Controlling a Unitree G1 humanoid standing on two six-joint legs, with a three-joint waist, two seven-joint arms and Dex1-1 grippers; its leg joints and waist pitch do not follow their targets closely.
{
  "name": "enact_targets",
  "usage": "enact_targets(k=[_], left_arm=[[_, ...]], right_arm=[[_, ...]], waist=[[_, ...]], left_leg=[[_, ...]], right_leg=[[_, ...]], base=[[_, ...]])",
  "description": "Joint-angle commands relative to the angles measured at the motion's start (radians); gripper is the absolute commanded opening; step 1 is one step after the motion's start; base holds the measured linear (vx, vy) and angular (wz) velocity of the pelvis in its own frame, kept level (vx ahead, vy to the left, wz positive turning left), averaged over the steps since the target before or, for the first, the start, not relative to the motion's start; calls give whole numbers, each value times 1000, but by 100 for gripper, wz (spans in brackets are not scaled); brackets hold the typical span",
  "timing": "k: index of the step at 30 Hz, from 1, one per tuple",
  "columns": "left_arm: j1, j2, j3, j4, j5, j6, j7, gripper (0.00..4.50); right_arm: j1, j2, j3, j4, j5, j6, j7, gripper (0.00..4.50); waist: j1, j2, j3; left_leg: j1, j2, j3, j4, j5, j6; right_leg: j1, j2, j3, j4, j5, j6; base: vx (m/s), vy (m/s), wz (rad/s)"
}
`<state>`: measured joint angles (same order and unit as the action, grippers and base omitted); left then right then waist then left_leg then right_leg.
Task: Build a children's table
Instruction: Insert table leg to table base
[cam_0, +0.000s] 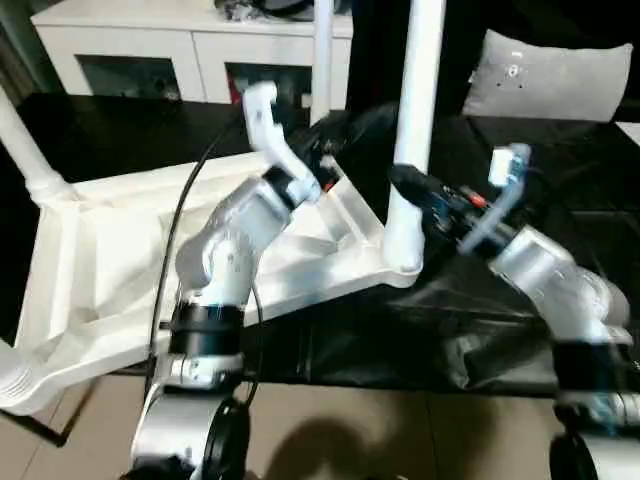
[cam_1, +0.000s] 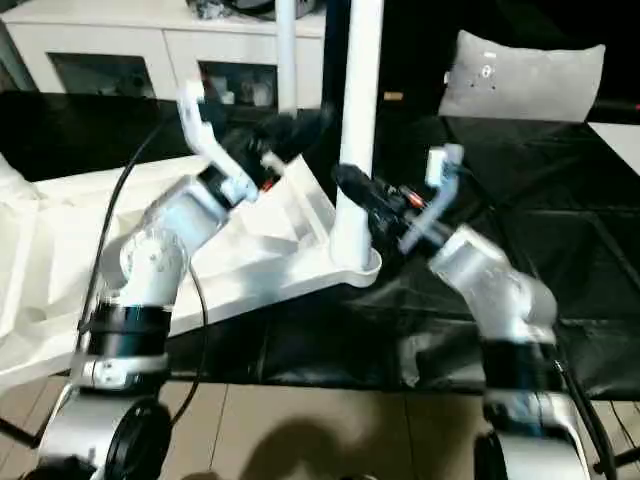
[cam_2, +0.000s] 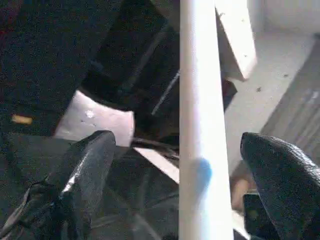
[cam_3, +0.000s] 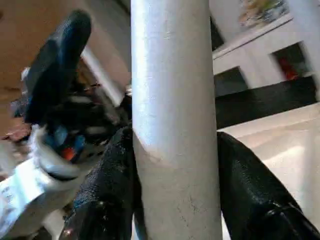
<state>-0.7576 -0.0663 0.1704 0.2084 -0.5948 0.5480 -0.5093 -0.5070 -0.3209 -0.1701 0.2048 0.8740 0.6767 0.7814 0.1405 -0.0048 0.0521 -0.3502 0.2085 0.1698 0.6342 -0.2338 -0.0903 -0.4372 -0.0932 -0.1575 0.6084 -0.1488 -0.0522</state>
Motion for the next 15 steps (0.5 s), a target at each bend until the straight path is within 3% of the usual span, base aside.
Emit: enact_targets(k=[1, 6, 9, 15], left_arm=[[-7, -10, -7, -18, -20, 35, -5, 450], [-22, -22, -7, -12, -80, 99, 12, 450], [-36, -27, -2, 8, -98, 128, 8, 450], [-30, -21, -27, -32, -171, 185, -101, 450]], right_arm=[[-1, -10, -6, -54, 31, 39, 22, 184], [28, -30, 17, -128, 70, 91, 63, 184], [44, -41, 41, -155, 59, 97, 91, 184], [68, -46, 65, -192, 46, 110, 141, 184]], waist=[[4, -13, -79], [10, -15, -82], [12, -13, -83], [17, -12, -85]], left_leg=[[-17, 6, 0, -69, -33, 70], [-19, 8, -2, -69, -16, 68], [-20, 10, -3, -70, 5, 69], [-21, 14, -4, -71, 39, 80]], right_leg=[[86, -51, 51, -100, -399, 4], [87, -52, 51, -97, -371, 14], [87, -51, 50, -96, -345, 11], [89, -57, 55, -88, -290, -29]], base=[[0, 0, 0], [0, 0, 0], [0, 0, 0], [0, 0, 0]])
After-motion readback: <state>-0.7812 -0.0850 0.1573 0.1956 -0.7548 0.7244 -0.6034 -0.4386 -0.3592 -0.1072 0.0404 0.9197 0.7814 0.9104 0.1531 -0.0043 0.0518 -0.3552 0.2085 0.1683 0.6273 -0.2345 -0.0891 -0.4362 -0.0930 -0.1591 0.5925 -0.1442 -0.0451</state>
